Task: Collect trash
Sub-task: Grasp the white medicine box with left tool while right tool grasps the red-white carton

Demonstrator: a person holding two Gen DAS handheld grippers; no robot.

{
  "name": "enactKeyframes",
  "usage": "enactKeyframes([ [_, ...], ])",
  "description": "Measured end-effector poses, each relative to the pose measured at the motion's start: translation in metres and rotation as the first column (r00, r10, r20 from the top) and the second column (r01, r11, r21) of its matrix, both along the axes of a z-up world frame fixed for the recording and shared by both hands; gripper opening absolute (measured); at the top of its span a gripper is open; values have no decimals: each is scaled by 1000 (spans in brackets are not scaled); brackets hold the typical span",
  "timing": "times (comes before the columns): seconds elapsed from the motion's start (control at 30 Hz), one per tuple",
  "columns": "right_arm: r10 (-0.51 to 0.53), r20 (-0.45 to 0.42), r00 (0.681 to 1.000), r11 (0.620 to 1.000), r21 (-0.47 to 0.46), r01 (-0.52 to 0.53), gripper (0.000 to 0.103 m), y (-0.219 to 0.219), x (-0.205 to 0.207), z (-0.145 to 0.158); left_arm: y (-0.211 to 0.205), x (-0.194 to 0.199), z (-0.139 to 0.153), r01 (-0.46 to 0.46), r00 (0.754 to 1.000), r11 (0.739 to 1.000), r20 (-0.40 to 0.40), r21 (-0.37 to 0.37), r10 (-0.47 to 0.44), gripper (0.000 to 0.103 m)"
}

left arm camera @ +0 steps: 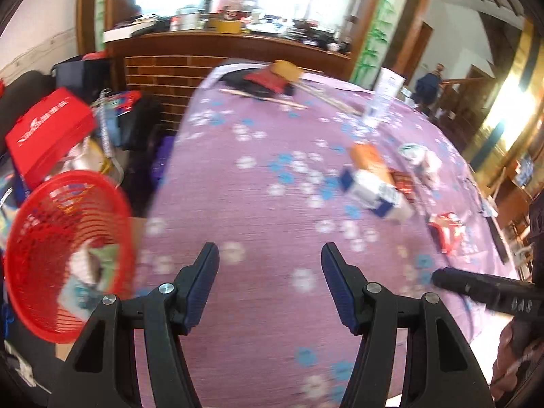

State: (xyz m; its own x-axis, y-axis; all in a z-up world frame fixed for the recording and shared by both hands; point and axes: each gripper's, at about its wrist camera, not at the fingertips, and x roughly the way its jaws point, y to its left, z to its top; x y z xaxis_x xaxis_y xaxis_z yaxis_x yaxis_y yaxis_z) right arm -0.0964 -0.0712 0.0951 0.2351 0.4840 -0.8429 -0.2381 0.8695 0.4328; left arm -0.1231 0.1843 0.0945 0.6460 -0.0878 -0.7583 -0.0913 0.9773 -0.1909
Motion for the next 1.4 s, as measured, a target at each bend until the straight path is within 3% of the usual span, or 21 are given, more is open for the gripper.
enactKeyframes([
  [0.1, -118, 32, 992, 992, -36, 119, 52, -63, 13, 5, -39, 5, 3, 43, 999, 999, -10, -4, -43, 61],
  [0.23, -179, 65, 982, 981, -64, 183, 58, -130, 38, -2, -74, 10, 1, 97, 994, 995, -46, 0, -97, 61],
  [0.37, -127, 65, 990, 990, -49, 131, 60, -160, 71, -22, -91, 7, 3, 97, 993, 995, -73, 1, -97, 64],
  [0.47, -75, 59, 995, 997, -15, 76, 60, -163, 95, -36, -98, 2, 6, 73, 994, 997, -83, 30, -71, 65],
  [0.67, 33, 27, 999, 999, 34, -34, 60, -152, 120, -64, -94, 1, 5, 16, 993, 1000, -120, 8, -15, 66],
  [0.73, 61, 13, 998, 996, 64, -61, 54, -147, 119, -68, -93, 4, 6, 4, 992, 1000, -129, -3, -5, 66],
  [0.77, 76, 7, 997, 994, 74, -76, 39, -145, 117, -69, -92, 7, 6, -3, 991, 1000, -133, -12, 1, 66],
  [0.87, 102, 14, 995, 986, 134, -103, 23, -142, 105, -61, -94, 16, 7, -10, 990, 1000, -140, -23, 7, 70],
  [1.03, 111, 59, 992, 972, 202, -120, 10, -136, 78, -36, -100, 48, 7, -27, 986, 997, -164, -75, 14, 73],
  [1.17, 86, 119, 989, 971, 211, -109, 8, -138, 53, -14, -106, 84, -1, -64, 976, 990, -213, -124, 36, 73],
  [1.4, 44, 200, 979, 980, 179, -80, 8, -157, 36, 13, -113, 152, -34, -191, 932, 969, -339, -158, 129, 73],
])
